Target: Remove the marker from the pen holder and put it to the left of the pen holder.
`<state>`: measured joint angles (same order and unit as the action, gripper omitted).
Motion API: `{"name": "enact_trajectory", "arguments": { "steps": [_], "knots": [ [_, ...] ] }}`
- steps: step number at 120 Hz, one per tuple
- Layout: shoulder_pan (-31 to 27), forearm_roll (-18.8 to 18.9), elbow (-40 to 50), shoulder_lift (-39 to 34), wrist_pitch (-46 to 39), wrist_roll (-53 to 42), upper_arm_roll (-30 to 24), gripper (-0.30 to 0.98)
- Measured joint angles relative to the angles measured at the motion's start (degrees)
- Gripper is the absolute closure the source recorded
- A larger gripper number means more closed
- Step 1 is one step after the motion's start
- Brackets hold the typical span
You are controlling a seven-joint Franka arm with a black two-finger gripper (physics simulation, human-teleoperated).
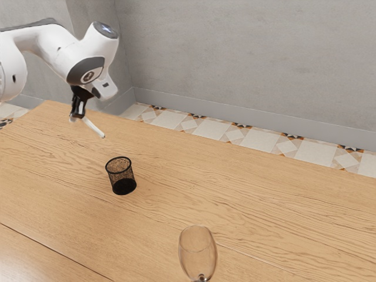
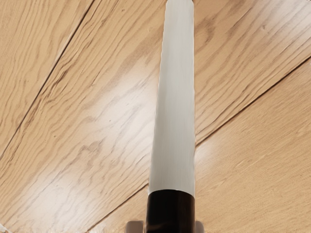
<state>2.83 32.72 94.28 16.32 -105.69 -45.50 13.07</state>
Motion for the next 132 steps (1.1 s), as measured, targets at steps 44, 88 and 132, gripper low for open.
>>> {"name": "enact_trajectory", "arguments": {
  "steps": [44, 88, 132],
  "knots": [
    [-8.9, -15.44, -1.6, 10.63, -7.74, -4.51, -0.64, 0.76],
    [-10.03, -18.36, -1.97, 10.62, -9.19, -9.62, -0.59, 0.38],
    [-1.89, -22.51, -4.06, -3.24, -5.6, -9.38, -5.16, 0.07]
  ]
}}
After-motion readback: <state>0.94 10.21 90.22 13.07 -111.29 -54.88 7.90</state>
